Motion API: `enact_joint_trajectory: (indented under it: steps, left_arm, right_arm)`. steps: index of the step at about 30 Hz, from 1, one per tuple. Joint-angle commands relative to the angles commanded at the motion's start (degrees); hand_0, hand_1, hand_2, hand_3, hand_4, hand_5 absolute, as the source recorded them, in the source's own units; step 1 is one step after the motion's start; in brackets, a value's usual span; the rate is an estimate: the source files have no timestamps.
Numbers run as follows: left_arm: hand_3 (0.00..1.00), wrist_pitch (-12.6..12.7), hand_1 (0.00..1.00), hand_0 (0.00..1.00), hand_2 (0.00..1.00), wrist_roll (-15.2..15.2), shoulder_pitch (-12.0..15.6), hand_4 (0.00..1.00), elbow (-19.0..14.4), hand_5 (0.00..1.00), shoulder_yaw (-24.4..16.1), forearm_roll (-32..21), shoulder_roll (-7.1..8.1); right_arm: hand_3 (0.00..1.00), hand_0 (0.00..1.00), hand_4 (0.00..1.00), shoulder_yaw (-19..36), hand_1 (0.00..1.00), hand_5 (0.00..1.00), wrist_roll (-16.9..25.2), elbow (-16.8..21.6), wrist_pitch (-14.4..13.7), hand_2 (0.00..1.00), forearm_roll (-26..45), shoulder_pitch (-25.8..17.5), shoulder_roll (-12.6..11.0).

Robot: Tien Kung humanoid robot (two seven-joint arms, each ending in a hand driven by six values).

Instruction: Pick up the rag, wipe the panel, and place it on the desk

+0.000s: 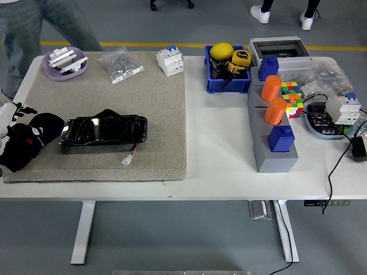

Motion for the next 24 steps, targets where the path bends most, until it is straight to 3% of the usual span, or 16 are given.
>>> enact_joint_trajectory:
  steps: [10, 14, 24]
  left_arm:
    - [0.679, -0.03, 0.801, 0.736, 0.792, 0.49, -1.87, 0.869, 2.56, 0.196, 2.18, -0.62, -0.94]
    - [0.678, -1.29, 0.801, 0.732, 0.797, 1.70, -1.39, 0.876, 1.09, 0.202, 1.62, -0.06, -1.05]
    - [0.683, -1.97, 0.803, 0.732, 0.803, 2.13, -0.83, 0.881, -2.64, 0.212, -0.88, -0.75, 0.35]
  right_arm:
    - [0.690, 0.762, 0.998, -0.42, 0.708, 0.527, 0.37, 0.13, -0.16, 0.712, 0.38, 0.21, -0.05]
    - [0.691, 0.761, 0.998, -0.37, 0.706, 0.526, 0.37, 0.12, -0.27, 0.712, 0.38, 0.31, -0.11]
    - [0.688, 0.761, 0.998, 0.48, 0.706, 0.522, -0.38, 0.05, -0.29, 0.712, -0.95, 0.34, -0.07]
